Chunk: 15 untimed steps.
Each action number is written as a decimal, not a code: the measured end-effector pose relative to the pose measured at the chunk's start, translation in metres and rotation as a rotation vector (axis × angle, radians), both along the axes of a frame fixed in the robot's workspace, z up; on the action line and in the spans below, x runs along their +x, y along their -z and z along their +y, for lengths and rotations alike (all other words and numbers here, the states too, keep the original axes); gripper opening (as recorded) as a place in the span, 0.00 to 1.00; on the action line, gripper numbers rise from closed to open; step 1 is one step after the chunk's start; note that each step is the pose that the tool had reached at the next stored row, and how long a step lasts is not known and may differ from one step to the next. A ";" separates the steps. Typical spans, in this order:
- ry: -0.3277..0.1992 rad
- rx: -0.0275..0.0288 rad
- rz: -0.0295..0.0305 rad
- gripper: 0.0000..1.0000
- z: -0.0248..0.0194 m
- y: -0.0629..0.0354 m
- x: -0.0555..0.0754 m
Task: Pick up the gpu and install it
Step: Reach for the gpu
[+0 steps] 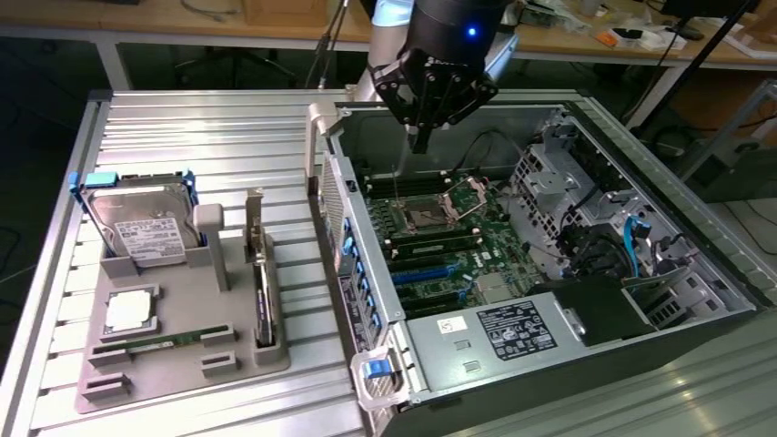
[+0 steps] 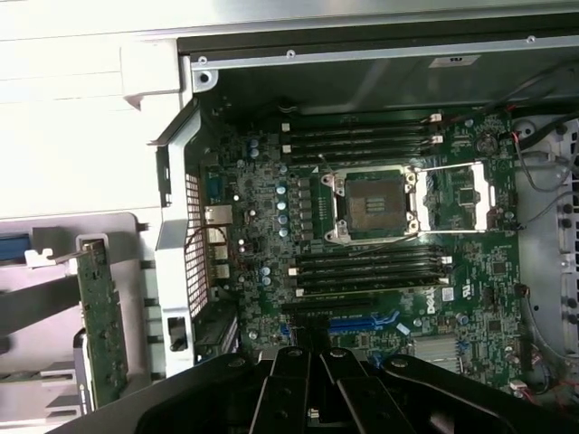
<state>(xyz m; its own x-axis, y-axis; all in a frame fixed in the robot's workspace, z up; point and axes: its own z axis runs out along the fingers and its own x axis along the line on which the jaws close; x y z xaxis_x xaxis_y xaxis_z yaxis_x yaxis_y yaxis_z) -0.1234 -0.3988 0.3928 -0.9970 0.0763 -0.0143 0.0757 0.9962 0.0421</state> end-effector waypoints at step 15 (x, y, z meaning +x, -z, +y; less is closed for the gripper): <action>0.000 -0.0001 0.0000 0.11 0.0000 0.0000 -0.008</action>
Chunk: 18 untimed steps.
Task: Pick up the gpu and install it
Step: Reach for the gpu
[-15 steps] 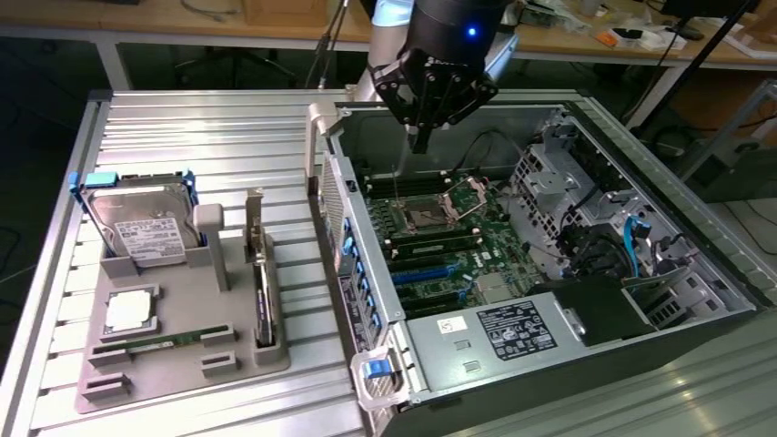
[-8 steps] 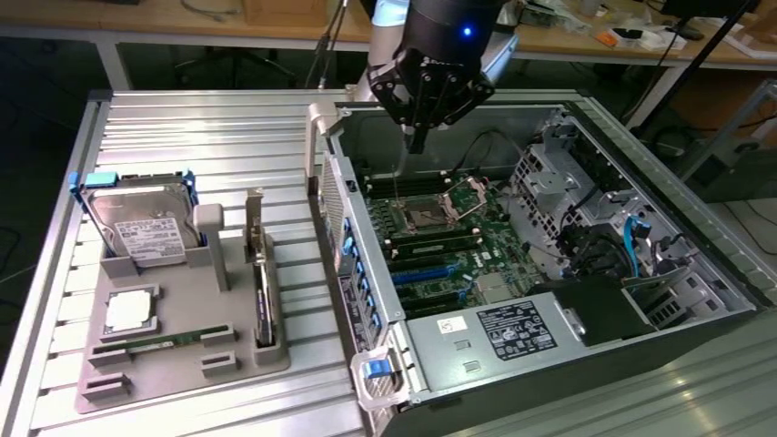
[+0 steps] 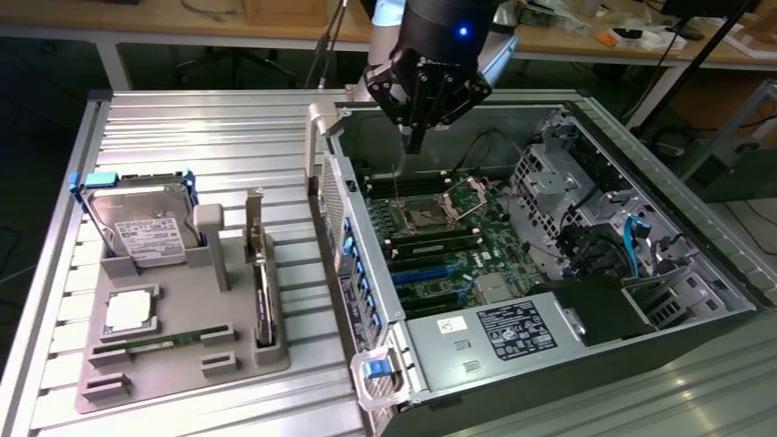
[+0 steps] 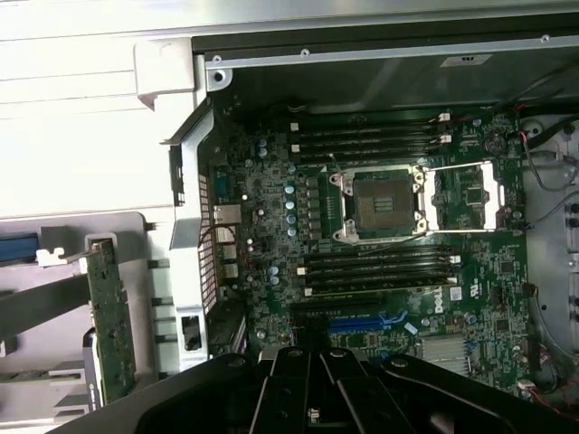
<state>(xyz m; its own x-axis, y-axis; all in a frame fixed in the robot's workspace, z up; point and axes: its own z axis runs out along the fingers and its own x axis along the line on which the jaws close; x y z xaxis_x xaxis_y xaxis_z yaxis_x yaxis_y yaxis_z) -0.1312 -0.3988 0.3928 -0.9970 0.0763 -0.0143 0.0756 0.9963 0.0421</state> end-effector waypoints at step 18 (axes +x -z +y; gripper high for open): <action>0.000 0.0000 0.0000 0.11 0.0000 0.0001 -0.015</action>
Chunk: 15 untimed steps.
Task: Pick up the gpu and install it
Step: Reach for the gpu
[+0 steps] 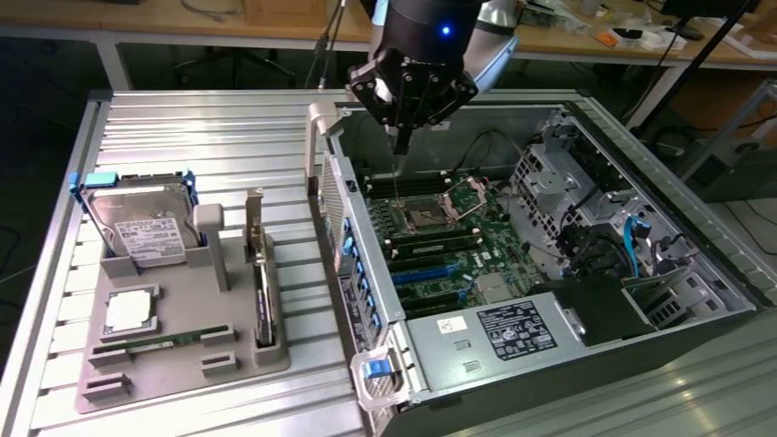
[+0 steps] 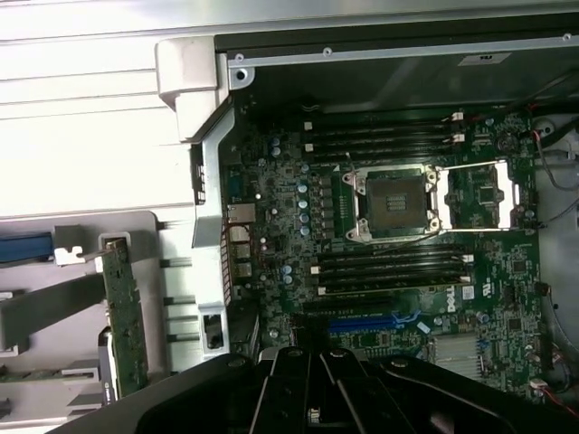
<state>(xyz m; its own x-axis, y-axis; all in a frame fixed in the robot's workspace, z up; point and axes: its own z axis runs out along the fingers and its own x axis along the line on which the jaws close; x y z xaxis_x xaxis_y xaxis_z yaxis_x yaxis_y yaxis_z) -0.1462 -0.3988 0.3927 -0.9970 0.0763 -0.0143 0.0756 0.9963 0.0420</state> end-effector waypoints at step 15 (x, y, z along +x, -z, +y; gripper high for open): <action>0.000 0.0001 0.0000 0.11 0.0000 0.0000 -0.006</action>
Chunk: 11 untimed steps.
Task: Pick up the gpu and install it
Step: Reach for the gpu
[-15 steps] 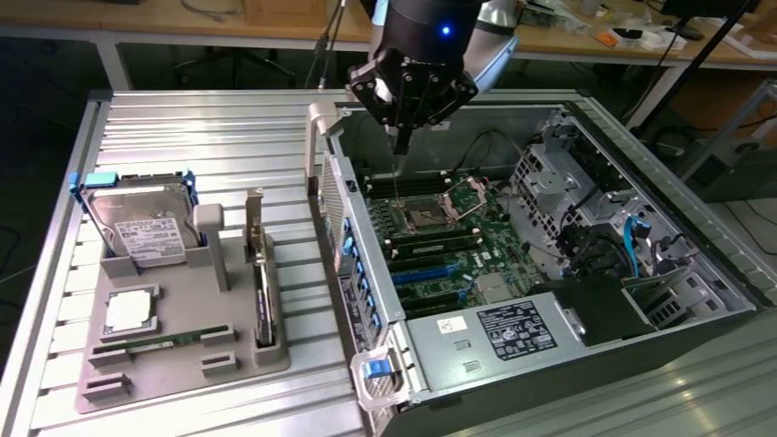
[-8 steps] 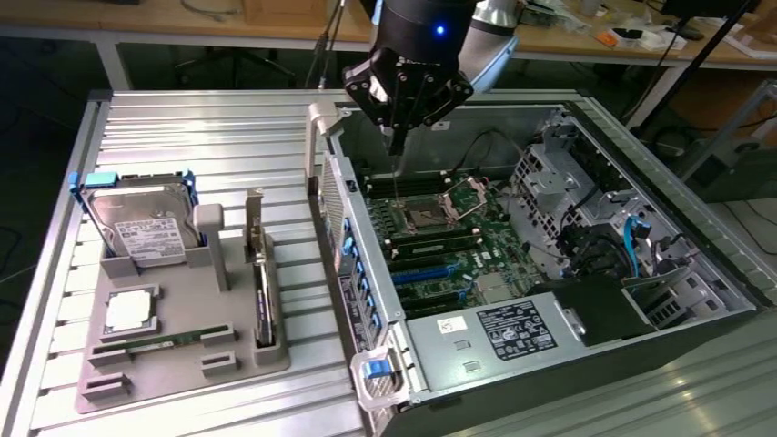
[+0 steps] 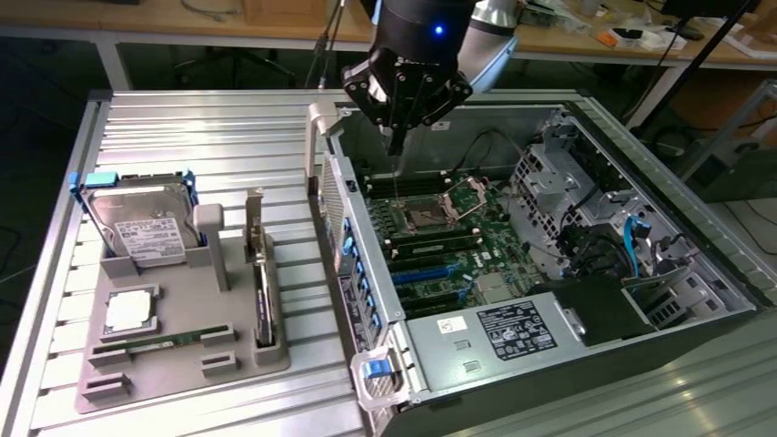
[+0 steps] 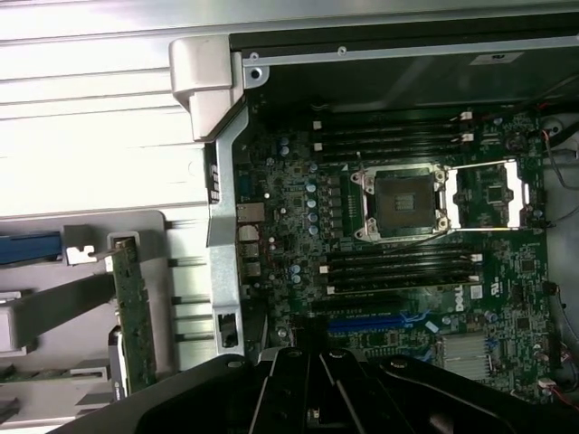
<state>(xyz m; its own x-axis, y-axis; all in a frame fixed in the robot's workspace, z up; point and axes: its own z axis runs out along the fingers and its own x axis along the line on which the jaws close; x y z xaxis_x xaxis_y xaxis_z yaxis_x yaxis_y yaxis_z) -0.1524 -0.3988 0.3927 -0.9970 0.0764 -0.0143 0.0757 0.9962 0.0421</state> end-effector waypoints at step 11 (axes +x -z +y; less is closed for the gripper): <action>0.000 0.0000 0.0000 0.11 0.0000 0.0000 -0.011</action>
